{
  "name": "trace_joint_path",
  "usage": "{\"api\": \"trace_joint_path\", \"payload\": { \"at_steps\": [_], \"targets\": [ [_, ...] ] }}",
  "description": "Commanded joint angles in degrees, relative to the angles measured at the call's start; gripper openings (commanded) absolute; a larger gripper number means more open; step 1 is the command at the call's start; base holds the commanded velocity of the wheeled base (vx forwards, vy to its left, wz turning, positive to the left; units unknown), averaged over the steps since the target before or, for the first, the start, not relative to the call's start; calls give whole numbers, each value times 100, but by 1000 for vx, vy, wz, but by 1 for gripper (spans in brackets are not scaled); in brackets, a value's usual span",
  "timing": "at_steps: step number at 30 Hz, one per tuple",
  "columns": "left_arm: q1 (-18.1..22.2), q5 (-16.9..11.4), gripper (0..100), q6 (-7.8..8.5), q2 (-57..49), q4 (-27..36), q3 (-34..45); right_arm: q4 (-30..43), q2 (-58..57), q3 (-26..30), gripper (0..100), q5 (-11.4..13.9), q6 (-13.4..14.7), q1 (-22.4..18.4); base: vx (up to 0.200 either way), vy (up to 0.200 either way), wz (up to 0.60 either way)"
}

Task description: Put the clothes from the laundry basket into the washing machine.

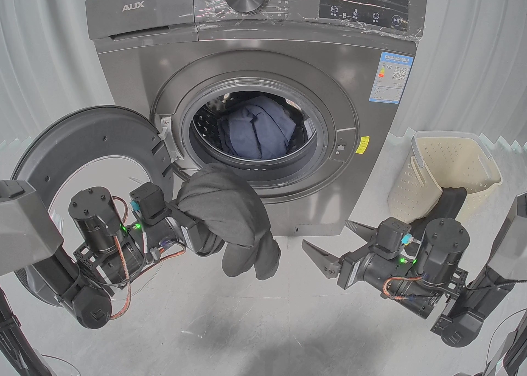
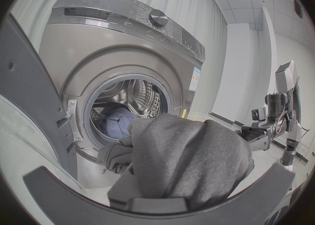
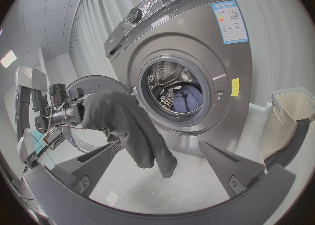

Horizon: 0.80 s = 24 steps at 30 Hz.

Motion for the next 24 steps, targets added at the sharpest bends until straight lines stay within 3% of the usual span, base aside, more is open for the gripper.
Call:
{"api": "trace_joint_path", "payload": {
  "at_steps": [1, 4, 24],
  "targets": [
    [11, 19, 0, -15, -287, 6, 230, -127, -76, 84, 100, 49, -31, -377, 0, 0, 0],
    [11, 10, 0, -6, -296, 6, 362, -153, -41, 128, 100, 84, -22, -430, 0, 0, 0],
    [-156, 28, 0, 29, -94, 6, 344, -153, -15, 163, 100, 84, 4, -289, 200, 0, 0]
  ]
}}
